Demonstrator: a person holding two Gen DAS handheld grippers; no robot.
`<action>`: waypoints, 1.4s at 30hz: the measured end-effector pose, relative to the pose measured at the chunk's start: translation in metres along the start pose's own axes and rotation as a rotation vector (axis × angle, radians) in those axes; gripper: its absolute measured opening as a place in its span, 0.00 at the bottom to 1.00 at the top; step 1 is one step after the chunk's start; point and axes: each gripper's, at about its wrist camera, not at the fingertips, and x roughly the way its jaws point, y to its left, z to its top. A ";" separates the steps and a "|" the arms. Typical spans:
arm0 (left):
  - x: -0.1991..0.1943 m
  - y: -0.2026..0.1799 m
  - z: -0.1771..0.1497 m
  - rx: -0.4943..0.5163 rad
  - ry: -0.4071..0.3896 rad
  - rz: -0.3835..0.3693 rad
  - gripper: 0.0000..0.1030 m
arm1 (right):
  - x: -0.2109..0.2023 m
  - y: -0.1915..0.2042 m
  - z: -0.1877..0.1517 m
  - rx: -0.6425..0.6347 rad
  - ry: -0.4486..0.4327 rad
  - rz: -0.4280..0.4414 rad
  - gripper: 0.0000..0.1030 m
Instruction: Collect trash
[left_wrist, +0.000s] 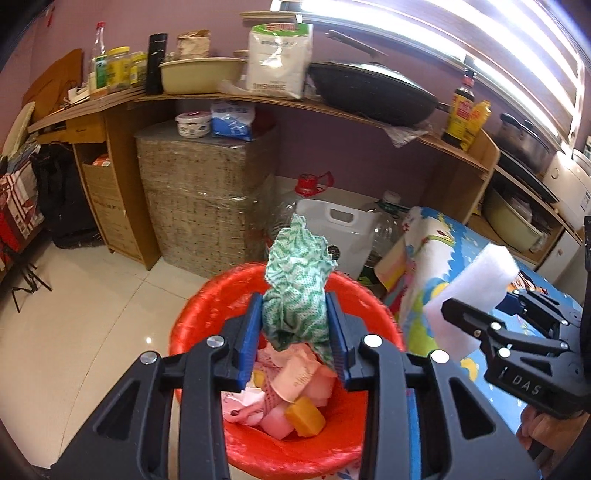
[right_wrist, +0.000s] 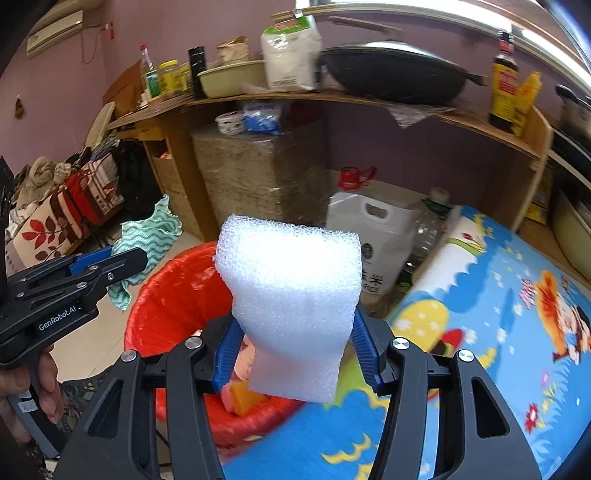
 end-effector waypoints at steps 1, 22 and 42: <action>0.001 0.003 0.001 -0.006 0.003 0.000 0.34 | 0.004 0.004 0.002 -0.009 0.004 0.009 0.51; -0.024 0.016 -0.036 -0.062 0.068 0.016 0.82 | -0.019 -0.003 -0.026 0.011 -0.006 -0.007 0.80; -0.071 0.010 -0.097 -0.047 0.130 0.027 0.95 | -0.059 0.011 -0.078 0.004 0.008 0.009 0.82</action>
